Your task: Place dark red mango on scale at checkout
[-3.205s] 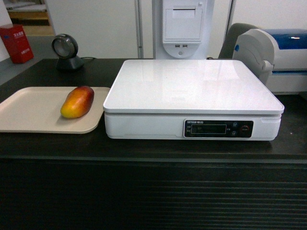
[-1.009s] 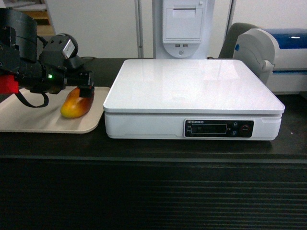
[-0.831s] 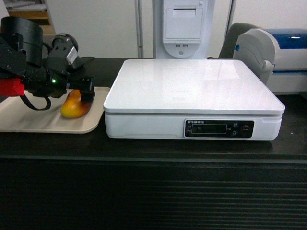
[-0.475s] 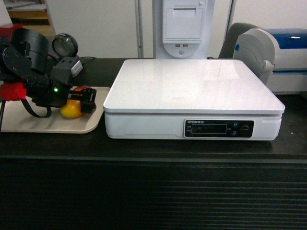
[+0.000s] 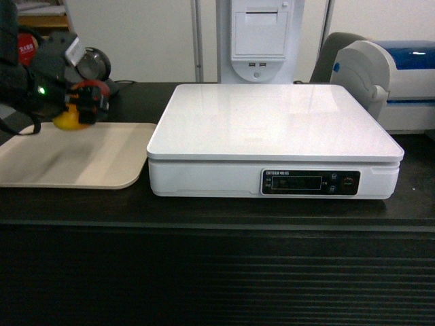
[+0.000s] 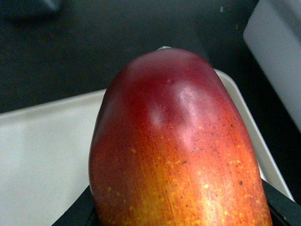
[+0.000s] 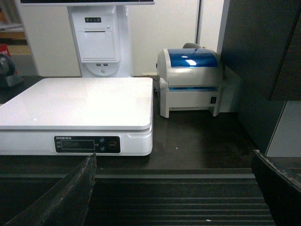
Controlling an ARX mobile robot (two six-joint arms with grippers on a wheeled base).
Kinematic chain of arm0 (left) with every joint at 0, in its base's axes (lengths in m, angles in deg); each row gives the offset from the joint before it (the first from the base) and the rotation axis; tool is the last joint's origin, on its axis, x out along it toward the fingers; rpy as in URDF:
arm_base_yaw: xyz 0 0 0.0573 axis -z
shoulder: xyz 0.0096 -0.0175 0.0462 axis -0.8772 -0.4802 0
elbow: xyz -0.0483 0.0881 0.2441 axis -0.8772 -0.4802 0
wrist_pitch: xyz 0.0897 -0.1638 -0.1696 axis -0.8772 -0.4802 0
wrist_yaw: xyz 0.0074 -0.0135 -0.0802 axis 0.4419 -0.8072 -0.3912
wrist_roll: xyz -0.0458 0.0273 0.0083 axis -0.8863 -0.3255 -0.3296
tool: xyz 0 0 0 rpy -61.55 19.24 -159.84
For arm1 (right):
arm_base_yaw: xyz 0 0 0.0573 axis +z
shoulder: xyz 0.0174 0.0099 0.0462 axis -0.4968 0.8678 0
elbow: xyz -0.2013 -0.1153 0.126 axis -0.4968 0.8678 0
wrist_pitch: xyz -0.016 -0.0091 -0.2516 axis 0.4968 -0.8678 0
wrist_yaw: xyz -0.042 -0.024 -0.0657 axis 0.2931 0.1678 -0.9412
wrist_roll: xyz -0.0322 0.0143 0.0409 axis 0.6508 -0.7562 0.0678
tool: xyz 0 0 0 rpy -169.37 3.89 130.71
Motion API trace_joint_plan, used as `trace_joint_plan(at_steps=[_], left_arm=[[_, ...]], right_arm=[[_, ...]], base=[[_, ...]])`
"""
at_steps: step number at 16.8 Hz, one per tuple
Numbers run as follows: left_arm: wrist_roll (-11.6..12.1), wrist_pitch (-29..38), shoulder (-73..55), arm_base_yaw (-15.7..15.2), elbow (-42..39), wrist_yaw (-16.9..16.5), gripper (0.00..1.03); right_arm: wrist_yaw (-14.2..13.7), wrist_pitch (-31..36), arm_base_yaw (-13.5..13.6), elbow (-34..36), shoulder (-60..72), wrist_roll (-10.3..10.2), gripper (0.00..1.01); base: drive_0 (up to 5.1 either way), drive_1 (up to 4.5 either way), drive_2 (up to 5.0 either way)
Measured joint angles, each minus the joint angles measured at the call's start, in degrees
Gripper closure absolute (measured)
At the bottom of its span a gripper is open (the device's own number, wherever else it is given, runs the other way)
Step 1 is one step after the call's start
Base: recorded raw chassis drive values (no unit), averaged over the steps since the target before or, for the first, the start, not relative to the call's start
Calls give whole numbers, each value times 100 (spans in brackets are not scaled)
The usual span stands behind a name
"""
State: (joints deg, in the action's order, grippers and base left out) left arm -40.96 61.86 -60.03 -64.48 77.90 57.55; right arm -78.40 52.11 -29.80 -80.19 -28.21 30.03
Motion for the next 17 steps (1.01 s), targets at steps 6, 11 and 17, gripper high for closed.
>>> trace_joint_plan(at_steps=[6,11,17], left_arm=[[-94,404,1040,254,-365,-461,43],[-468,614,1213,903,-492,-772,43],[-1484,-96,4,2865,922,-173,43]], right_arm=[[0,0,0,0,0,0,3],[0,0,0,0,0,0,3],[0,0,0,0,0,0,3]], base=[[0,0,0],[0,0,0],[0,0,0]])
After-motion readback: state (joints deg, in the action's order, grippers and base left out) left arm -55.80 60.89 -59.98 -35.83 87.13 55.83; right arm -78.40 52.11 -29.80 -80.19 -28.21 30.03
